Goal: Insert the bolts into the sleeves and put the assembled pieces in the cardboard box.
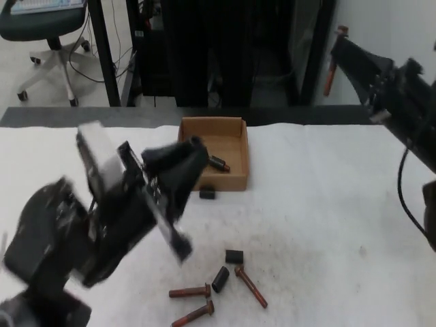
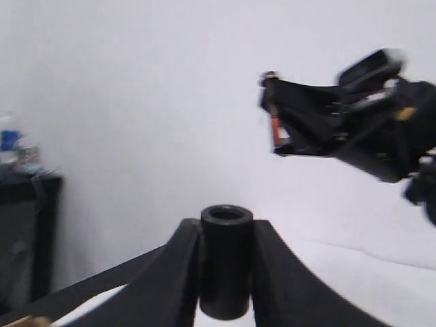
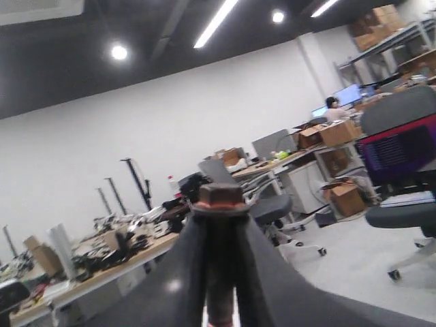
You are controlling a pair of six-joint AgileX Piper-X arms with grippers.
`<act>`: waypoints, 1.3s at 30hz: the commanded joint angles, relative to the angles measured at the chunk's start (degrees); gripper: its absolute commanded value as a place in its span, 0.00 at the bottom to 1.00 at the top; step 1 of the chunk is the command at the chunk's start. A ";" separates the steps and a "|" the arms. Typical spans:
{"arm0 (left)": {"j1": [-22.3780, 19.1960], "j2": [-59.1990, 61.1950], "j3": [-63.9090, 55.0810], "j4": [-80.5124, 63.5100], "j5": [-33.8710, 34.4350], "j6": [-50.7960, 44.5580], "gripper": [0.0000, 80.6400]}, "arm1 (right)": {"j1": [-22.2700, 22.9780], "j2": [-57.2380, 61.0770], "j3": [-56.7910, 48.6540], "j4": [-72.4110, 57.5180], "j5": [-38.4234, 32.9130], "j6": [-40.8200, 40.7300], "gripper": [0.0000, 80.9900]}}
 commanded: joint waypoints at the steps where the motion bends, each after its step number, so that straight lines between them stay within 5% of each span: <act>1: -0.01 -0.59 0.18 -1.39 2.07 -0.91 0.00 | 1.54 -0.24 0.71 -1.54 -2.37 -1.06 0.01; 8: -0.01 -0.59 -0.74 6.32 -0.75 3.66 0.00 | 7.77 -0.24 -0.06 4.29 -1.64 -10.60 0.01; 12: -0.01 -0.59 -4.48 20.21 -0.74 9.54 0.00 | 13.14 -0.24 -1.36 9.47 -1.64 -22.38 0.01; 19: -0.01 -0.59 -10.75 37.34 -0.74 21.13 0.00 | 17.72 -0.14 -5.24 18.54 1.07 -30.11 0.01; 29: -0.01 -0.59 -12.07 35.80 -0.74 24.04 0.00 | 19.12 -0.17 -6.30 14.24 2.77 -28.36 0.01; 39: 0.15 -0.59 -11.43 22.77 -4.18 12.84 0.00 | 24.06 -0.17 -6.30 6.74 7.22 -26.86 0.01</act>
